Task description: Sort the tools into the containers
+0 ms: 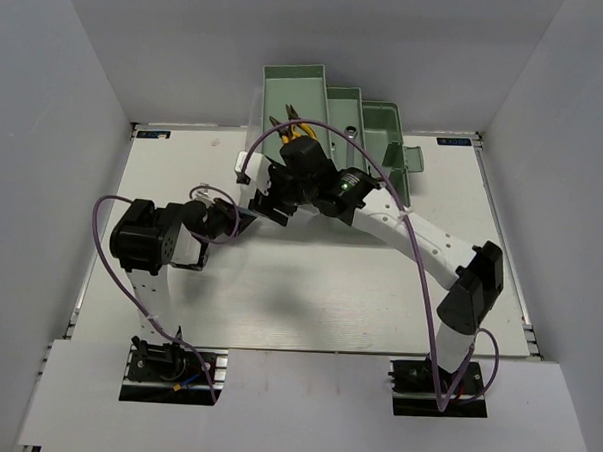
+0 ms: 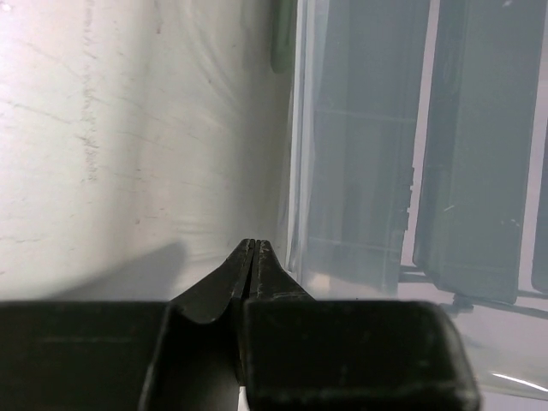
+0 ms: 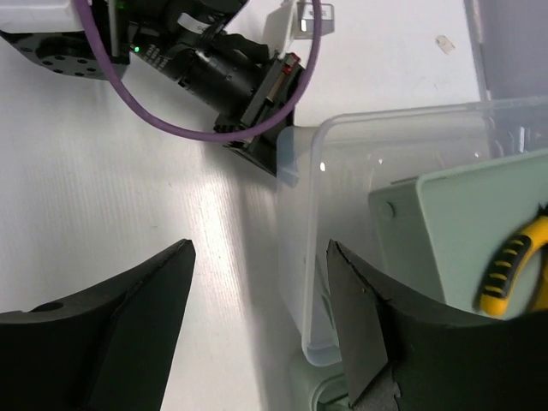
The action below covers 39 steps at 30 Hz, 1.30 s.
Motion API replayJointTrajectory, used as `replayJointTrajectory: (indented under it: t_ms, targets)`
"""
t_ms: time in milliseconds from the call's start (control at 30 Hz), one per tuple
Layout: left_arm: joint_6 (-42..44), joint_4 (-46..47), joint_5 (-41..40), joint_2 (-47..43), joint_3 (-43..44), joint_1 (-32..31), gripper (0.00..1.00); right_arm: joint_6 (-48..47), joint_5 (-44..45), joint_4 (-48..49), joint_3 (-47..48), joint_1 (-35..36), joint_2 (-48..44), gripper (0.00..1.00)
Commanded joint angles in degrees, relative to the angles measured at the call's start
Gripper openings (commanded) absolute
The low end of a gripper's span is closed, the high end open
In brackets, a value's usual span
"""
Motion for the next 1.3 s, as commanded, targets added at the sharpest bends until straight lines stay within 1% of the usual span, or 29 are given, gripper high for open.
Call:
replayJointTrajectory:
  t_ms: [0, 33, 67, 100, 133, 167, 200, 233, 267, 333, 367, 400, 433, 467, 500, 533, 567, 600, 667, 700, 733, 767, 933, 967, 1033, 1100, 1167, 1200, 1267]
  targets:
    - [0.40, 7.79, 2.12, -3.27, 4.43, -0.70, 0.13, 1.30, 6.00, 0.64, -0.26, -0.43, -5.59, 0.70]
    - [0.40, 7.79, 2.12, -3.27, 4.95, -0.71, 0.13, 1.82, 8.20, 1.60, -0.18, -0.78, -6.04, 0.70]
    - [0.40, 7.79, 2.12, -3.27, 4.96, -0.71, 0.13, 1.91, 13.53, 2.04, -0.35, -0.78, -6.83, 0.72]
    - [0.40, 7.79, 2.12, -3.27, 5.48, -0.71, 0.13, 2.26, 20.46, 5.53, -0.44, -1.04, -7.44, 0.74]
    - [0.40, 8.32, 2.12, -3.27, 6.10, -1.23, 0.13, 3.14, 24.53, 7.30, -0.88, -1.48, -8.15, 0.76]
    - [0.40, 8.32, 2.64, -3.27, 6.10, -1.23, 0.13, 3.06, 35.19, 9.15, -2.10, -2.01, -8.59, 0.76]
    - [0.40, 8.32, 2.65, -3.27, 6.62, -1.23, 0.13, 2.80, 38.43, 10.82, -2.81, -2.27, -8.77, 0.76]
    - [0.40, 8.32, 2.65, -3.79, 6.63, -1.23, 0.13, 1.49, 40.98, 17.27, -3.42, -2.54, -10.34, 0.74]
    - [0.40, 8.32, 3.17, -3.80, 7.32, -1.23, 0.13, 1.13, 43.53, 18.73, -4.30, -4.97, -10.61, 0.71]
    - [0.40, 7.71, 3.18, -4.32, 7.33, -1.23, 0.13, 2.00, 44.35, 19.80, -6.06, -7.36, -12.10, 0.56]
    - [0.40, 7.71, 3.18, -4.32, 7.85, -1.23, 0.13, 3.22, 44.26, 19.37, -6.42, -11.98, -12.28, 0.49]
    - [0.40, 7.71, 3.18, -4.32, 7.86, -1.23, 0.13, 5.06, 43.65, 18.58, -7.03, -13.68, -12.46, 0.26]
    - [0.40, 7.71, 3.18, -4.85, 7.86, -1.23, 0.13, 5.95, 43.12, 17.44, -7.73, -17.53, -12.20, 0.13]
    - [0.40, 7.18, 3.18, -4.85, 7.86, -1.23, 0.13, 10.31, 42.33, 14.90, -7.91, -19.39, -11.85, 0.01]
    - [0.40, 7.18, 3.18, -4.85, 7.86, -1.23, 0.13, 12.26, 41.19, 13.31, -7.91, -26.03, -11.15, 0.00]
    - [0.40, 6.57, 3.70, -4.85, 7.86, -1.23, 0.13, 14.20, 36.22, 8.16, -7.48, -28.44, -9.66, 0.00]
    - [0.40, 6.56, 3.70, -4.85, 7.86, -1.23, 0.13, 17.70, 34.09, 6.28, -7.13, -30.73, -7.82, 0.00]
    - [0.40, 6.56, 3.70, -4.85, 8.47, -1.23, 0.13, 20.69, 27.28, 4.70, -5.99, -37.36, -6.85, 0.00]
    - [0.40, 5.95, 4.23, -4.85, 9.17, -1.23, 0.13, 23.52, 21.61, 0.57, -5.71, -41.02, -2.56, 0.00]
    - [0.40, 5.95, 4.23, -4.85, 9.87, -1.23, 0.13, 23.97, 17.41, 0.29, -5.80, -44.08, -1.48, 0.00]
    - [0.40, 5.25, 4.23, -4.85, 9.88, -1.23, 0.13, 22.84, 16.15, -0.23, -5.80, -45.76, -0.34, 0.00]
    - [0.40, 5.24, 4.23, -4.85, 11.19, -1.23, 0.13, 22.48, 15.44, -1.02, -4.59, -46.91, 3.06, 0.00]
    - [0.40, 3.49, 5.28, -4.85, 13.30, -1.23, 0.13, 22.57, 11.75, -2.79, -1.24, -51.39, 10.38, 0.00]
    - [0.40, 3.49, 5.29, -4.85, 13.92, -1.23, 0.13, 22.74, 6.61, -2.87, -0.28, -51.75, 11.17, 0.00]
    - [0.40, 2.96, 5.81, -4.85, 13.92, -1.23, 0.13, 23.09, 2.71, -5.50, 2.44, -52.89, 15.39, 0.00]
    - [0.40, 2.44, 5.81, -4.85, 14.54, -1.23, 0.13, 23.53, -4.41, -6.83, 4.12, -53.25, 18.63, 0.00]
    - [0.40, 2.43, 6.34, -4.85, 15.06, -1.23, 0.13, 25.19, -8.20, -5.78, 4.04, -53.34, 19.53, 0.00]
    - [0.40, 2.43, 6.86, -4.85, 15.07, -1.23, 0.13, 25.55, -13.00, -5.34, 3.78, -53.34, 19.88, 0.00]
    - [0.40, 2.43, 7.40, -4.85, 16.12, -1.76, 0.13, 25.91, -16.81, -5.08, 3.34, -55.27, 19.97, 0.00]
